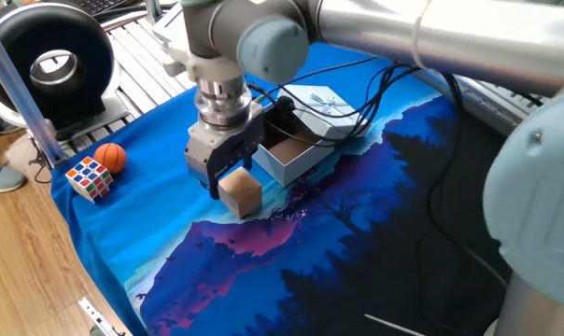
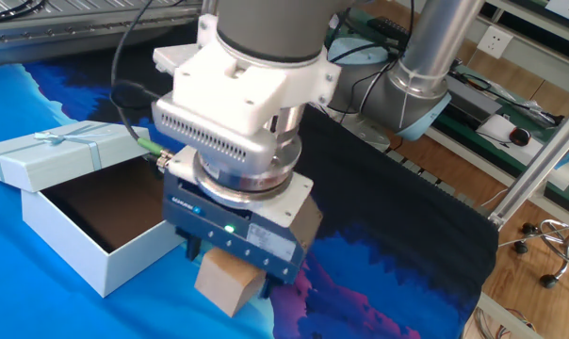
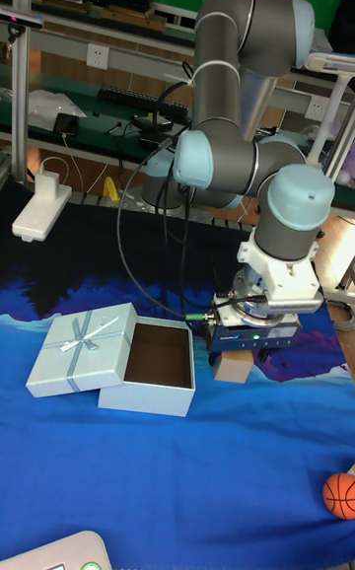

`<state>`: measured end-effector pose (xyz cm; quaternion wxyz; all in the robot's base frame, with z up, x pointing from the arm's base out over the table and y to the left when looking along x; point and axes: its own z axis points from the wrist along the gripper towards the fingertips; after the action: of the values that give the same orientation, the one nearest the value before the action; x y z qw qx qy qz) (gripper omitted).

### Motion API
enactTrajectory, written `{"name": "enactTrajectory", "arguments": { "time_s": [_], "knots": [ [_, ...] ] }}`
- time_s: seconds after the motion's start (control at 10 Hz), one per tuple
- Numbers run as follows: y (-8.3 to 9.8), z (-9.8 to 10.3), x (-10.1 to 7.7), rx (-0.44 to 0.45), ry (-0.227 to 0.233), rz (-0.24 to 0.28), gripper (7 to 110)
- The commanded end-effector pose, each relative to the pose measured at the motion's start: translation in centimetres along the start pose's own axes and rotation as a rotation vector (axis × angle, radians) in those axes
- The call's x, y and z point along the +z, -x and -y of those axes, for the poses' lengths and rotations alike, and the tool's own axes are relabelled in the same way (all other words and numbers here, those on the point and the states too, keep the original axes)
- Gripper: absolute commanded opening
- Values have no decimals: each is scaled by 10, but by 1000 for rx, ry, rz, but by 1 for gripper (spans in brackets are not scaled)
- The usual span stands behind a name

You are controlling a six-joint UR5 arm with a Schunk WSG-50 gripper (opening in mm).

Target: Take everything out of the gift box

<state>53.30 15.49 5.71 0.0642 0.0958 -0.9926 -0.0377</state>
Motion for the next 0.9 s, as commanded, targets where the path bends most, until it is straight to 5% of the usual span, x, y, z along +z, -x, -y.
{"name": "enactTrajectory", "arguments": {
  "time_s": [0.0, 0.2, 0.3, 0.5, 0.8],
  "knots": [
    [-21, 2, -61, 31, -6, 2, 110],
    [-29, 56, -98, 80, -87, 69, 110],
    [-30, 66, -113, 45, -33, 88, 7],
    [-20, 109, -142, -32, -41, 168, 7],
    [-23, 101, -128, -49, -30, 168, 7]
  ]
}}
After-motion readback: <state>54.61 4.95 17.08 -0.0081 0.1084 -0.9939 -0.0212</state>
